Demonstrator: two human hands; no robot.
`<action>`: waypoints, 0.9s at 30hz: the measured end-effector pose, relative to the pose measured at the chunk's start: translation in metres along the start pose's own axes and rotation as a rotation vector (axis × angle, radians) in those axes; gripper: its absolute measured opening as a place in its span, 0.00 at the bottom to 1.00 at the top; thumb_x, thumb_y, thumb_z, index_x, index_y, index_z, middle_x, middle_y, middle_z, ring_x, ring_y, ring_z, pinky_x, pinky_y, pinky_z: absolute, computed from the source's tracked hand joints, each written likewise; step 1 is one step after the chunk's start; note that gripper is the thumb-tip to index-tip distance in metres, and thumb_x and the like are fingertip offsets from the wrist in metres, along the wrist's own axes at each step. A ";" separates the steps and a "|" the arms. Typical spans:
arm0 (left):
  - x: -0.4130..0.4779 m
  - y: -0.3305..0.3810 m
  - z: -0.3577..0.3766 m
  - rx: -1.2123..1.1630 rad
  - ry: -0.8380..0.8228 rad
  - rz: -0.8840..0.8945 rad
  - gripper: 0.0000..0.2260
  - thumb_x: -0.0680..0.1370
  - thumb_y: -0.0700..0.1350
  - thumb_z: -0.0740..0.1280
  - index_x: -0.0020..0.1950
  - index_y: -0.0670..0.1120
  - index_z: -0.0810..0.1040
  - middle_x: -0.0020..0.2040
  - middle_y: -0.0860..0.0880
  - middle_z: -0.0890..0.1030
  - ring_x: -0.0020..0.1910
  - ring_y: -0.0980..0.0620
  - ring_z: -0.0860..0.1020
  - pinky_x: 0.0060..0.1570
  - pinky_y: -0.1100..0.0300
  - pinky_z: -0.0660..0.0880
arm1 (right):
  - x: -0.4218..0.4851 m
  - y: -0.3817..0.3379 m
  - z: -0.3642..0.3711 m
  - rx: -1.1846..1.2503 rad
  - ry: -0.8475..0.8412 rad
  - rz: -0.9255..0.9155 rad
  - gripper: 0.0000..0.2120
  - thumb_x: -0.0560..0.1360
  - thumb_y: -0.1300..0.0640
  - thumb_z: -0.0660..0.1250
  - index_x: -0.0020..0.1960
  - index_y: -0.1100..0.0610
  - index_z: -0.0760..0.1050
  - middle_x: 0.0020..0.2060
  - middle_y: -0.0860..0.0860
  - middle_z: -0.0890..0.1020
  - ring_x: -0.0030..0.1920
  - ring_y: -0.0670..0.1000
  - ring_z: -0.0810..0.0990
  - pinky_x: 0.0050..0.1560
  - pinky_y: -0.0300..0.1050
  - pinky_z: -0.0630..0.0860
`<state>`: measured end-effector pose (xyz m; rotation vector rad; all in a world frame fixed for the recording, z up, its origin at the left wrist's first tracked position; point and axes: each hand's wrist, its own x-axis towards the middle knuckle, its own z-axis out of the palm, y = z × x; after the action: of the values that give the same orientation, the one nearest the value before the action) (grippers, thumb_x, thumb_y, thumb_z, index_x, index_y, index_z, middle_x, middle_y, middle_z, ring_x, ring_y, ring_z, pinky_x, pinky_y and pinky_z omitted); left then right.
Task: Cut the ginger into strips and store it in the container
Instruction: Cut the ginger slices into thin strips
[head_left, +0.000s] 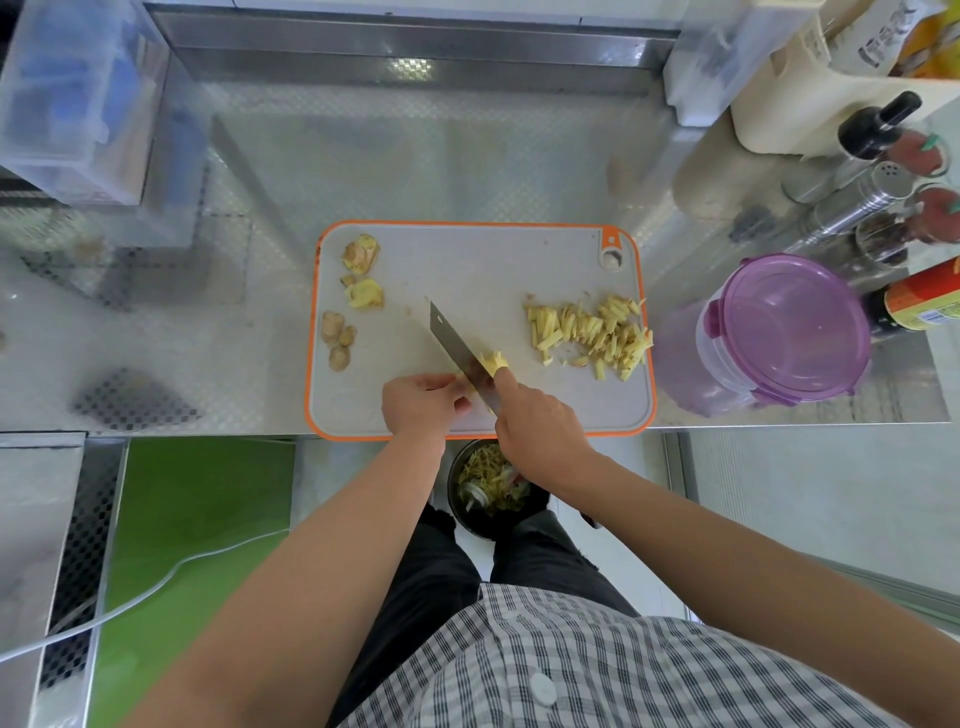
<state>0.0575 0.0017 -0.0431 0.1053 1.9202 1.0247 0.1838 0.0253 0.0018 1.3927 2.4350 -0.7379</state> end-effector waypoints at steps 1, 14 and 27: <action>-0.001 0.001 0.000 -0.005 -0.002 -0.001 0.10 0.68 0.35 0.77 0.31 0.46 0.80 0.27 0.49 0.81 0.34 0.44 0.82 0.47 0.45 0.81 | 0.002 -0.001 0.002 -0.003 -0.002 0.010 0.12 0.77 0.64 0.55 0.60 0.59 0.61 0.35 0.50 0.69 0.33 0.56 0.70 0.33 0.47 0.64; -0.005 0.001 -0.003 0.024 0.044 -0.020 0.10 0.67 0.37 0.76 0.28 0.46 0.80 0.26 0.47 0.81 0.31 0.45 0.81 0.48 0.47 0.81 | 0.000 -0.001 -0.002 0.062 0.049 -0.020 0.07 0.79 0.62 0.54 0.57 0.59 0.61 0.38 0.51 0.70 0.34 0.57 0.72 0.35 0.48 0.67; 0.002 0.001 -0.006 0.074 0.024 -0.027 0.10 0.67 0.37 0.76 0.27 0.47 0.80 0.29 0.47 0.82 0.38 0.42 0.84 0.48 0.47 0.81 | -0.006 -0.005 -0.007 0.006 0.029 -0.035 0.10 0.78 0.61 0.54 0.60 0.58 0.61 0.39 0.50 0.70 0.36 0.57 0.71 0.36 0.47 0.65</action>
<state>0.0517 -0.0005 -0.0423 0.1093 1.9770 0.9409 0.1829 0.0223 0.0116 1.3756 2.4877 -0.7381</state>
